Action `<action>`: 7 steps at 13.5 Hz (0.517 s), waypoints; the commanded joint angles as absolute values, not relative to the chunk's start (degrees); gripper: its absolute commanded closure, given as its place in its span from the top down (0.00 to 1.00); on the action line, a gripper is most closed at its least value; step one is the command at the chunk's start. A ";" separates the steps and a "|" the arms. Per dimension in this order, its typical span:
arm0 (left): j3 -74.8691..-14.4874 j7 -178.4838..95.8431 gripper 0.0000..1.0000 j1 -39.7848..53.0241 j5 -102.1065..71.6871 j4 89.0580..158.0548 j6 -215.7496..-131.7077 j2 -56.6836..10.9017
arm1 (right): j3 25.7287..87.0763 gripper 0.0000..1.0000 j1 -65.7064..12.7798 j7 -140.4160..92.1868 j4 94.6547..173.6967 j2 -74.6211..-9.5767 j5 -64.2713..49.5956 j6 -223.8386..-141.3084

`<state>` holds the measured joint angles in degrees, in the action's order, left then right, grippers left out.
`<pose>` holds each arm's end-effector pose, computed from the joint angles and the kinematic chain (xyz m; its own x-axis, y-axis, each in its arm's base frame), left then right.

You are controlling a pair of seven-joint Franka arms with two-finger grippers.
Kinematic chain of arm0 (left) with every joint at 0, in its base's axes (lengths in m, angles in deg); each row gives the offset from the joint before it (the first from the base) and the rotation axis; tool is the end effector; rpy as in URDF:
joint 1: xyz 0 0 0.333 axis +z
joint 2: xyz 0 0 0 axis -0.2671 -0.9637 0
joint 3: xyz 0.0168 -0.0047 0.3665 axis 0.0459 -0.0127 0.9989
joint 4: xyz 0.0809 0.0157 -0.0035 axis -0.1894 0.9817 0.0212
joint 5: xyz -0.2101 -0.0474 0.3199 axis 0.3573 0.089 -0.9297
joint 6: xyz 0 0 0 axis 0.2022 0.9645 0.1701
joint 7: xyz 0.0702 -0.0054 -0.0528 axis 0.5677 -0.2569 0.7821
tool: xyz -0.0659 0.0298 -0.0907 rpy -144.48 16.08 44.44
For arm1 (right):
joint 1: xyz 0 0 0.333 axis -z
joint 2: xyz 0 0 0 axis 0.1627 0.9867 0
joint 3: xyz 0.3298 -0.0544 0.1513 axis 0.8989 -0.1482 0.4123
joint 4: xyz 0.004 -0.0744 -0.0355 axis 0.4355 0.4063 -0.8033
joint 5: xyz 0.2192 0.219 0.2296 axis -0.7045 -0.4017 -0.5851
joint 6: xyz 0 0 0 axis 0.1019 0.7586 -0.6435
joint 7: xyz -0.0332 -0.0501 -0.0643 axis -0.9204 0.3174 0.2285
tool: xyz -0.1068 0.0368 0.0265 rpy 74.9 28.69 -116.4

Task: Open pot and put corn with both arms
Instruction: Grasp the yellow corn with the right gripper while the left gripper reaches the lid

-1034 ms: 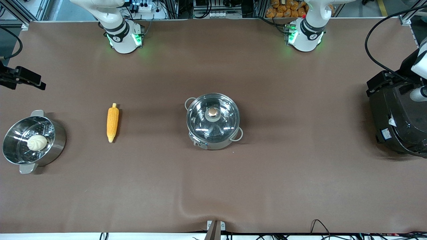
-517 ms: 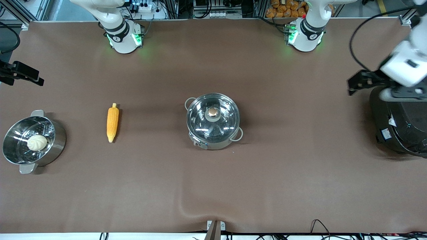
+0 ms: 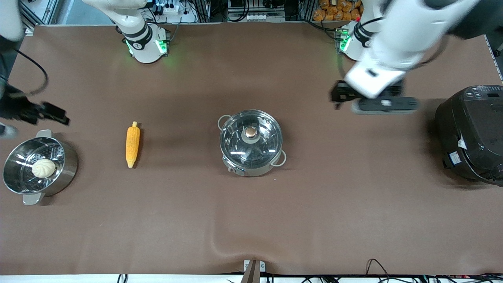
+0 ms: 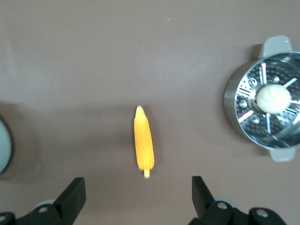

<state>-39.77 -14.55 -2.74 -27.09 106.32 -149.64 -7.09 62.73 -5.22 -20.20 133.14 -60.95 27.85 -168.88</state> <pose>0.5311 -0.3033 0.6365 0.9993 0.0304 0.0199 0.0304 -0.9995 -0.0001 0.5836 -0.0307 0.5742 0.9990 -0.0437 -0.0127 -0.0440 -0.9985 -0.0312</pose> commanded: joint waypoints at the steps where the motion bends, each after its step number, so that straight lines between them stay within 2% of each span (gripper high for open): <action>1: -39.27 -6.05 1.00 -6.99 -27.45 102.51 -149.38 -10.62 | 62.73 1.00 -7.16 -20.31 144.02 -60.57 27.93 -181.60; 4: -39.27 4.31 1.00 -10.34 -27.45 101.46 -152.35 -14.13 | 62.64 1.00 -9.97 -20.31 152.64 -58.19 28.01 -193.75; 7: -39.18 13.37 1.00 -13.50 -27.45 100.31 -157.10 -17.91 | 62.64 1.00 -10.16 -20.66 153.81 -52.84 28.10 -195.71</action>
